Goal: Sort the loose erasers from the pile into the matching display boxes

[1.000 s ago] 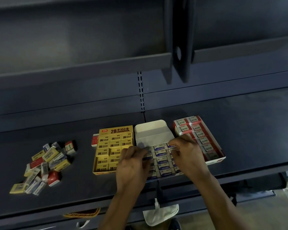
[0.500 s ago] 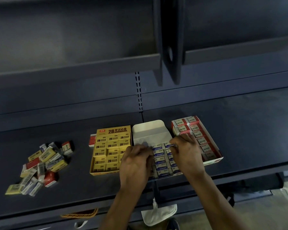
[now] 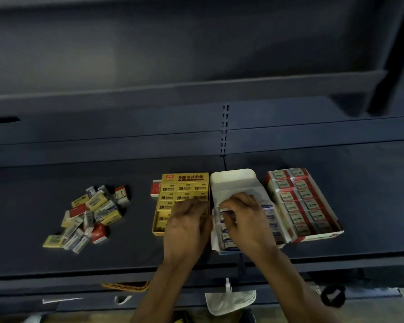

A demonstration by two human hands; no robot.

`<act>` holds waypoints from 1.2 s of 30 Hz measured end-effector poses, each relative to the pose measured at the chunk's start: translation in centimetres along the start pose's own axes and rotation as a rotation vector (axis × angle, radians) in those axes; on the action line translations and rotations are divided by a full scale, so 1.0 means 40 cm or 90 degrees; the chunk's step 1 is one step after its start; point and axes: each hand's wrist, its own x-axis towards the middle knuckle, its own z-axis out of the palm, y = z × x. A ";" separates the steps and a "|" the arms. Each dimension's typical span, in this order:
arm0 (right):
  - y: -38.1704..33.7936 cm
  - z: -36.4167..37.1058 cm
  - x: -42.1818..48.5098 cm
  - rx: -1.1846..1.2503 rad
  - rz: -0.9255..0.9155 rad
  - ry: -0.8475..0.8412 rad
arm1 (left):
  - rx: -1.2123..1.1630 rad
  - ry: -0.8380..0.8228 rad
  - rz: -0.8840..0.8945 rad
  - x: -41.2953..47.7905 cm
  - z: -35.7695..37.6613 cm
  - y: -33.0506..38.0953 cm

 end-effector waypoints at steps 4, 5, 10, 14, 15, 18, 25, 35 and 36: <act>-0.075 0.047 0.022 0.017 -0.040 -0.033 | 0.029 0.022 -0.023 -0.019 -0.050 -0.069; -0.094 0.059 0.028 0.024 -0.052 -0.037 | 0.036 0.026 -0.022 -0.024 -0.064 -0.086; -0.187 0.121 0.047 0.057 -0.098 -0.050 | 0.071 0.040 -0.059 -0.056 -0.124 -0.181; -0.253 0.181 0.054 0.088 -0.114 -0.075 | 0.101 0.057 -0.107 -0.080 -0.163 -0.255; -0.268 0.197 0.056 0.095 -0.116 -0.086 | 0.108 0.057 -0.115 -0.086 -0.171 -0.272; -0.310 0.238 0.061 0.101 -0.116 -0.114 | 0.117 0.048 -0.139 -0.103 -0.199 -0.318; -0.393 0.311 0.071 0.085 -0.128 -0.136 | 0.147 0.062 -0.175 -0.127 -0.257 -0.405; -0.471 0.370 0.105 0.093 -0.122 -0.143 | 0.116 0.090 -0.207 -0.150 -0.287 -0.488; -0.475 0.373 0.102 0.095 -0.121 -0.160 | 0.109 0.104 -0.208 -0.156 -0.290 -0.493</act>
